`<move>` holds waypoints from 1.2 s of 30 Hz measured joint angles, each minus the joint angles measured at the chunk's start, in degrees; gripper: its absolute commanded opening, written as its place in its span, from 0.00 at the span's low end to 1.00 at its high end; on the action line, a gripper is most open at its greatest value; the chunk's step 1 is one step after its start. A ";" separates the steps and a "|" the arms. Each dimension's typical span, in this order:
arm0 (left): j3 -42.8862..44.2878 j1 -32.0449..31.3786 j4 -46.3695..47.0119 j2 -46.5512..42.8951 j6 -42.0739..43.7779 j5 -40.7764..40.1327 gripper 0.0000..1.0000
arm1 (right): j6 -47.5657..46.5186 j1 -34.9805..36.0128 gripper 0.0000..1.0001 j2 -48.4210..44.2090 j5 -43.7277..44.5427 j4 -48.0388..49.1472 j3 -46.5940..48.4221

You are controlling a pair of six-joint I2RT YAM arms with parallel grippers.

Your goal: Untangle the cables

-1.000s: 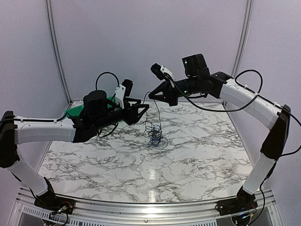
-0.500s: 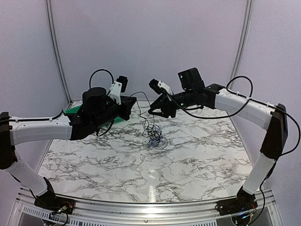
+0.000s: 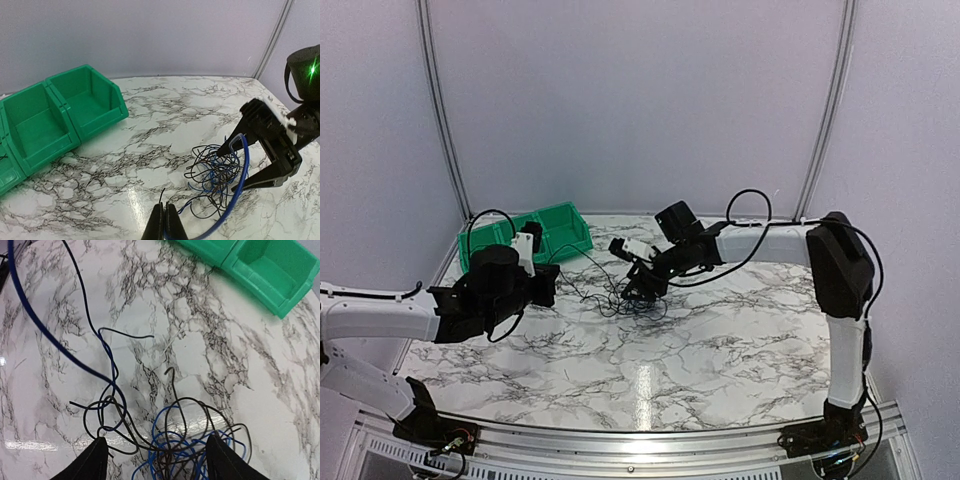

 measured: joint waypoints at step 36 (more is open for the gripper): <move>24.65 0.07 -27.71 -22.97 15.47 -18.97 0.00 | -0.50 -0.66 0.30 8.17 7.58 5.62 0.15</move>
